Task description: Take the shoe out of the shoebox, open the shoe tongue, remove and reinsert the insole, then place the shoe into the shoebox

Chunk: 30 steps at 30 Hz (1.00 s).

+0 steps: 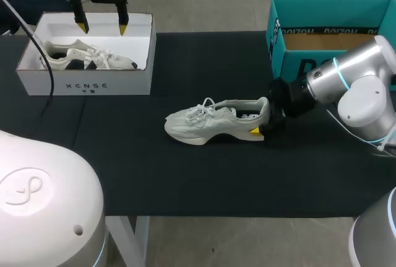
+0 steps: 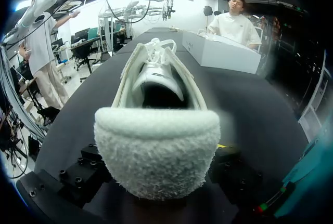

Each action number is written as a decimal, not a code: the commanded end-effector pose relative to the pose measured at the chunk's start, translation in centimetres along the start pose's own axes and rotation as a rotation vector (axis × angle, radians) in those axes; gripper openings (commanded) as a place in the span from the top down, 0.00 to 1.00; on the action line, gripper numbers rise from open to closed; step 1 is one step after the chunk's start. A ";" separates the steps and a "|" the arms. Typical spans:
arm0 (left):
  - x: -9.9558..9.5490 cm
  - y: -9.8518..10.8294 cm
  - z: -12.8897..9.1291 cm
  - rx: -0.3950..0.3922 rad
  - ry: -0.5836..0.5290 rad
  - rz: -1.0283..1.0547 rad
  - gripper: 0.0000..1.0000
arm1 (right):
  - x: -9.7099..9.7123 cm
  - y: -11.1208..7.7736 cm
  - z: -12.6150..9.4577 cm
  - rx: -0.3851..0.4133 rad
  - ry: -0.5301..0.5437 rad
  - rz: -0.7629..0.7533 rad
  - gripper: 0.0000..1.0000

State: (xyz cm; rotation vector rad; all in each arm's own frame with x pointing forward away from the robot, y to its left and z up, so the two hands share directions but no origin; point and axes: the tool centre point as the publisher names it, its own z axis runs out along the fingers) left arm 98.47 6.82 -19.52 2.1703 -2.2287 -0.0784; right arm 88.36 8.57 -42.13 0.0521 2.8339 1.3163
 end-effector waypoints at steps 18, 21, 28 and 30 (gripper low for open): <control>16.4 4.9 7.0 -0.040 -0.062 0.145 0.00 | 0.0 0.1 0.2 0.001 -0.002 0.000 1.00; 18.1 6.2 7.7 -0.023 -0.071 0.133 0.00 | 0.0 0.1 0.2 0.001 -0.002 0.000 1.00; 21.0 9.2 9.0 0.017 -0.090 0.118 0.00 | 0.0 0.1 0.2 0.001 -0.002 0.000 1.00; 21.1 9.7 9.7 0.009 -0.062 0.101 0.00 | 0.0 0.1 0.2 0.001 -0.002 0.000 1.00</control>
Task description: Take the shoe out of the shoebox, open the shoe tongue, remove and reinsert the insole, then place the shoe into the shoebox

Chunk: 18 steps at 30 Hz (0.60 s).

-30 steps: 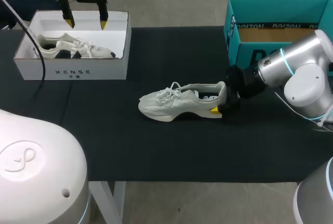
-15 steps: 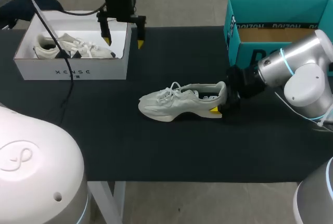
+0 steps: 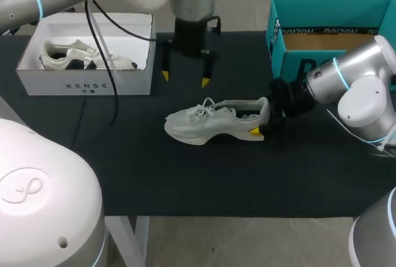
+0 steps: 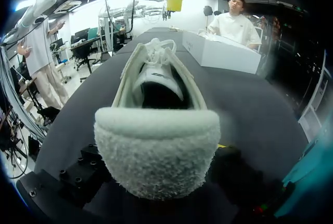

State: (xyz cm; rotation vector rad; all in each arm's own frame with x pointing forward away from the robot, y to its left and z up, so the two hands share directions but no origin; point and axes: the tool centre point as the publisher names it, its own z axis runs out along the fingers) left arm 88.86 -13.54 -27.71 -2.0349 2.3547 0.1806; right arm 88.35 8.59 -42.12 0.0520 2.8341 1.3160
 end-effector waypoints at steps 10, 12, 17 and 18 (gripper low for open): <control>1.0 2.3 2.0 0.037 0.070 -0.024 0.00 | 0.0 0.0 0.2 0.001 -0.002 0.000 1.00; 1.9 2.4 2.2 0.037 0.060 0.001 0.00 | 0.0 0.0 0.2 0.001 -0.002 0.000 1.00; 3.7 2.7 2.8 0.051 0.064 0.043 0.00 | 0.0 0.0 0.2 0.001 -0.002 0.000 1.00; 4.0 2.7 3.0 0.055 0.079 0.045 0.00 | 0.0 0.0 0.2 0.001 -0.002 0.000 1.00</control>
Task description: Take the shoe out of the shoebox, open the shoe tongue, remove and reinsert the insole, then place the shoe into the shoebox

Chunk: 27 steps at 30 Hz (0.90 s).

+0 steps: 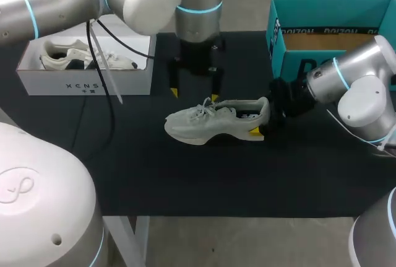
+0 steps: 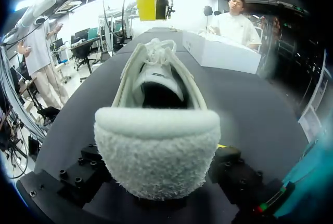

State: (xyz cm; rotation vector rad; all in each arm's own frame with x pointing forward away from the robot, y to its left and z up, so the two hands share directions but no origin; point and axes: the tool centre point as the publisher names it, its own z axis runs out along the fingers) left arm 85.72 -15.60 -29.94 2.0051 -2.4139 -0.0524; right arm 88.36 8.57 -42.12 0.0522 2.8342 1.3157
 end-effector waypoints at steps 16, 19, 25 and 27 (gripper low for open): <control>4.4 -3.0 2.9 0.070 0.005 0.091 0.00 | 0.0 0.1 0.2 0.000 -0.002 0.000 1.00; 4.9 -3.5 3.1 0.066 0.001 0.101 0.00 | 0.0 0.1 0.2 0.000 -0.002 0.000 1.00; 5.3 -4.4 3.6 0.062 0.006 0.117 0.00 | 0.0 0.1 0.2 0.000 -0.002 0.000 1.00; 5.6 -4.5 3.7 0.062 0.006 0.129 0.00 | 0.0 0.1 0.2 0.000 -0.002 0.000 1.00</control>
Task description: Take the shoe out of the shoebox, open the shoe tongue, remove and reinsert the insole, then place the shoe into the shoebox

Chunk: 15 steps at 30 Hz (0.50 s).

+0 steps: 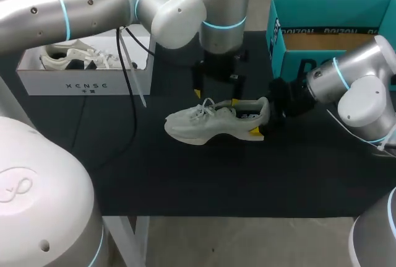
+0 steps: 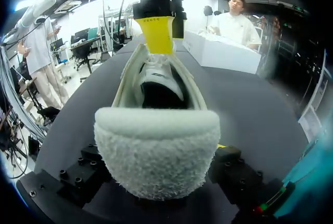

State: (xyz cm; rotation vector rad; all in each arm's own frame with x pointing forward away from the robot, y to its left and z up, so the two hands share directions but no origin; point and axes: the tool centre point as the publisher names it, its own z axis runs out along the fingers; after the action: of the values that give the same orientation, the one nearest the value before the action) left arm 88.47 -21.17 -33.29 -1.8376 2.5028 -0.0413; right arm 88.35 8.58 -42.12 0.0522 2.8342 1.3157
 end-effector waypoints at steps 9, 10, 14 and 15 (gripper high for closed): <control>1.2 -1.0 2.2 -0.025 -0.009 0.044 0.00 | 0.0 0.1 0.2 0.000 -0.002 -0.001 1.00; 1.2 -1.0 2.3 -0.024 -0.006 0.049 0.00 | 0.0 0.1 0.2 0.000 -0.002 -0.001 1.00; 1.3 -1.2 3.0 -0.028 -0.014 0.063 0.00 | 0.0 0.1 0.2 0.000 -0.002 -0.001 1.00; 1.3 -1.2 3.2 -0.031 -0.016 0.070 0.00 | 0.0 0.1 0.2 0.000 -0.002 -0.001 1.00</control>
State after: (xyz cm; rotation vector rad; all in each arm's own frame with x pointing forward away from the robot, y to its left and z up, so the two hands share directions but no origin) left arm 89.10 -22.45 -35.81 -1.7558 2.5631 0.0054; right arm 88.35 8.58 -42.12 0.0523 2.8342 1.3157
